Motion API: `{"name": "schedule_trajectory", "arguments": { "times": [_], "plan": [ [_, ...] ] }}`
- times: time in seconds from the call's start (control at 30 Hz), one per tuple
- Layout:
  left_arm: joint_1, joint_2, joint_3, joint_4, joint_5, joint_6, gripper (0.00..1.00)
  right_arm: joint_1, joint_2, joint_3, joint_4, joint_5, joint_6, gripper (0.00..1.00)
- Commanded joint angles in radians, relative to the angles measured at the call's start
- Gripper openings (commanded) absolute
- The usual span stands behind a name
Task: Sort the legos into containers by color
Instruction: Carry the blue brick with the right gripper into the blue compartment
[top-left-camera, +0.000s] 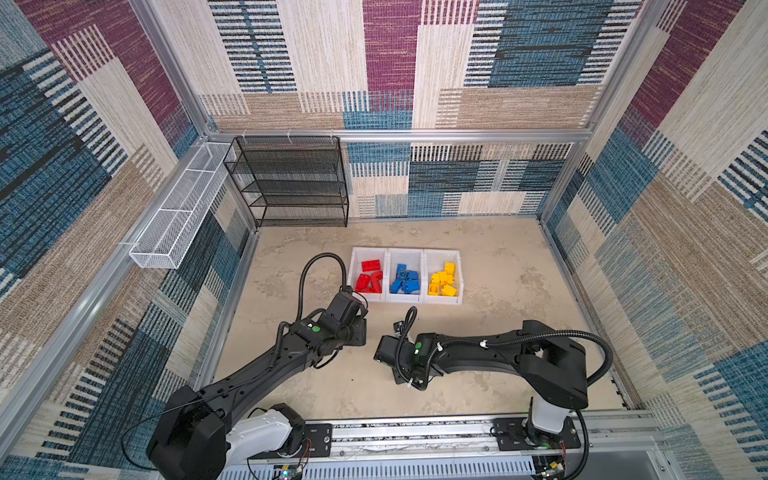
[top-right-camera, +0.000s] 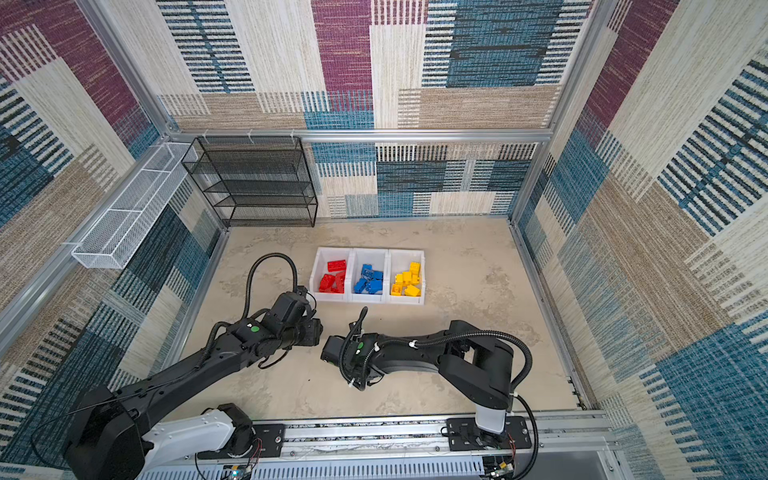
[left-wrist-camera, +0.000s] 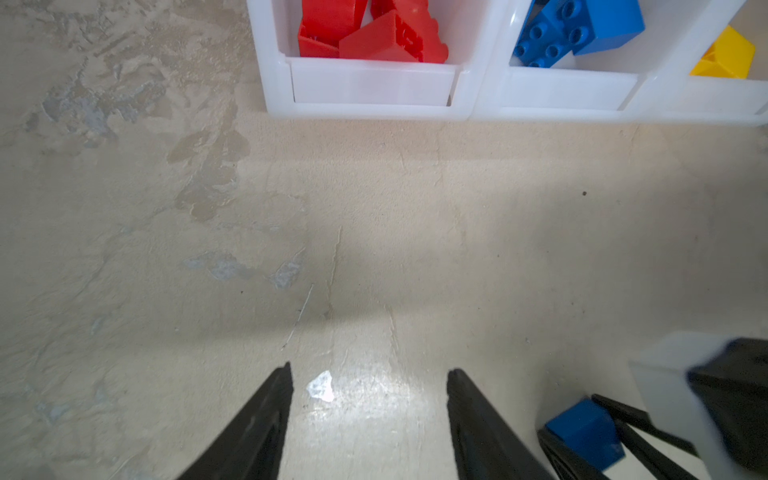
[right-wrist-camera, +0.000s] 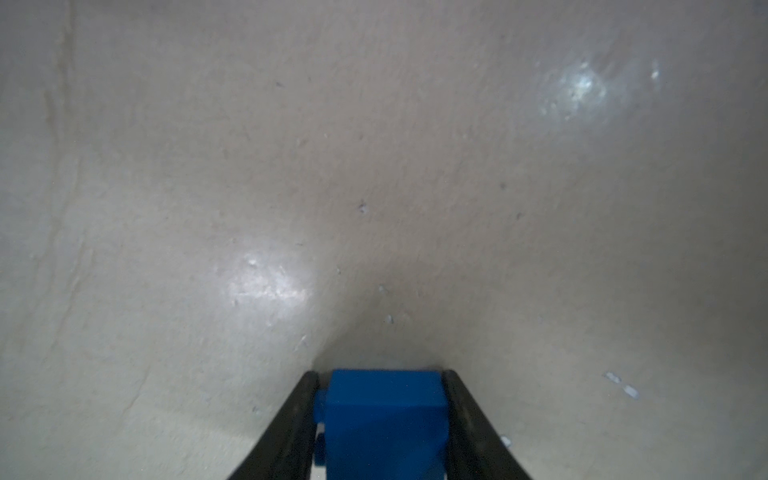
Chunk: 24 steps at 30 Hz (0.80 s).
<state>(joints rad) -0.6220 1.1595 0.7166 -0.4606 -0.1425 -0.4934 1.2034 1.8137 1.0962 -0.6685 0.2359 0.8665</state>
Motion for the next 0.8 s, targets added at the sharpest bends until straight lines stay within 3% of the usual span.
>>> {"name": "schedule_trajectory", "arguments": {
  "times": [0.0,0.13,0.33,0.5,0.77],
  "plan": [
    [0.001,-0.013,-0.007,0.004,0.0,-0.003,0.63,0.003,0.004,-0.001,-0.04,-0.025,0.017,0.43],
    [0.002,-0.03,-0.012,-0.003,-0.007,-0.005,0.63,-0.036,-0.047,0.024,-0.039,0.0,-0.038,0.43],
    [0.002,-0.062,-0.016,-0.015,-0.01,-0.006,0.63,-0.229,-0.064,0.215,-0.029,0.074,-0.275,0.43],
    [0.002,-0.087,-0.03,-0.018,0.003,-0.022,0.63,-0.412,0.041,0.408,0.062,0.053,-0.467,0.43],
    [0.003,-0.127,-0.057,-0.023,0.016,-0.052,0.63,-0.555,0.269,0.67,0.081,0.007,-0.559,0.44]
  ]
}}
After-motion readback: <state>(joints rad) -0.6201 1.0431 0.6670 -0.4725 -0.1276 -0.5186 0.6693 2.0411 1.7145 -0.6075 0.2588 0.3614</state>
